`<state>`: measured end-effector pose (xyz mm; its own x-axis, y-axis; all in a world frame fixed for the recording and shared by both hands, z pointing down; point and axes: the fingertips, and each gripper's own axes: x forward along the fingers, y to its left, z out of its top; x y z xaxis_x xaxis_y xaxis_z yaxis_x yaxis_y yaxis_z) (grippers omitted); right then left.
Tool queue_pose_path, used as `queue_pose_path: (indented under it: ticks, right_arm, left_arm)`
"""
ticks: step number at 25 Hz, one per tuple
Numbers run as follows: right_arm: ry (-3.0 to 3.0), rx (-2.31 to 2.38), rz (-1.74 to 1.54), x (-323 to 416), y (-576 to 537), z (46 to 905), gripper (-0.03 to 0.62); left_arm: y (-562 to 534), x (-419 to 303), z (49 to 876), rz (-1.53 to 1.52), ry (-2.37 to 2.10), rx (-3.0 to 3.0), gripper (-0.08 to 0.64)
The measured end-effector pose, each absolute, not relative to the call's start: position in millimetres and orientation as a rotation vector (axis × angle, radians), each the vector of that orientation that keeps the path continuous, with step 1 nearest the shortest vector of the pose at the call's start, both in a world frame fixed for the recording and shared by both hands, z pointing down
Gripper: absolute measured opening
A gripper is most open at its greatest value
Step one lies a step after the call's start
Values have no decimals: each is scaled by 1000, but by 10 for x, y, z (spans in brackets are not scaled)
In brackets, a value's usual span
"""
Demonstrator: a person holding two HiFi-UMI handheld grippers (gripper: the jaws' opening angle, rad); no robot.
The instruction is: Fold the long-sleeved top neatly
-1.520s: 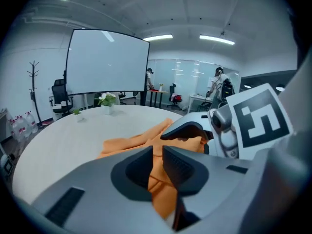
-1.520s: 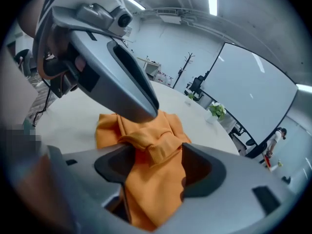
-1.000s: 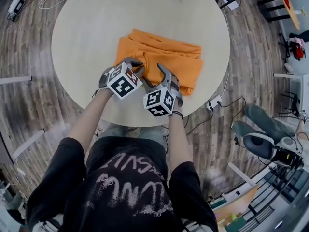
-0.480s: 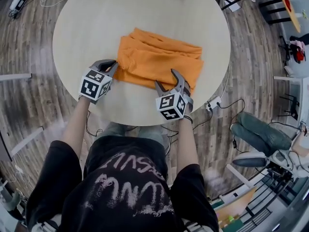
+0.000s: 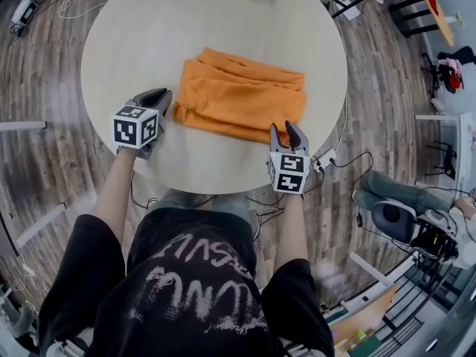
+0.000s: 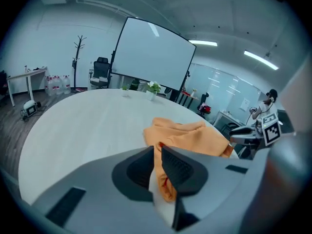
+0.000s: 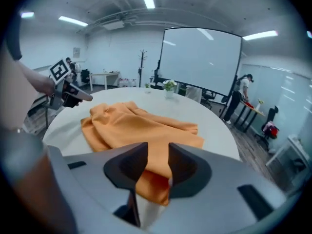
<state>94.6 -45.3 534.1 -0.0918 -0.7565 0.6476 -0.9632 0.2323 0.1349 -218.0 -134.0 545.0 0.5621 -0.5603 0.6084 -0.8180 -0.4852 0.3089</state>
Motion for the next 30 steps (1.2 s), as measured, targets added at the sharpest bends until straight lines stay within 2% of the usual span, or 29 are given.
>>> queue_pose_path:
  ticks: [2, 4, 5, 8, 13, 19, 26, 30]
  right_arm:
    - [-1887, 1677, 476, 1055, -452, 5270, 83]
    - [-1883, 1740, 518, 1098, -454, 5257, 5]
    - [-1885, 1754, 538, 1099, -456, 5271, 5]
    - [-1892, 1746, 565, 1086, -437, 5340, 5]
    - [-1896, 1729, 590, 1206, -322, 5439, 5]
    - [-1895, 1732, 625, 1448, -258, 5497, 5]
    - [-1894, 1738, 655, 1564, -204, 5507, 5]
    - [-1910, 1718, 649, 1468, -253, 5478, 5]
  left_arm:
    - [-1403, -2086, 5393, 544, -1112, 2209, 68]
    - [-1434, -1952, 5400, 514, -1083, 2185, 136]
    - [-1444, -1889, 5426, 509, -1066, 2168, 187]
    - [-1489, -1812, 5562, 553, -1072, 2115, 264]
    - [-1448, -1791, 5835, 586, -1022, 2007, 305]
    - [-1456, -1788, 6102, 673, -982, 1919, 303]
    - [-1469, -1716, 6137, 648, -943, 1875, 102]
    - [-1492, -1782, 6037, 660, -957, 1940, 70]
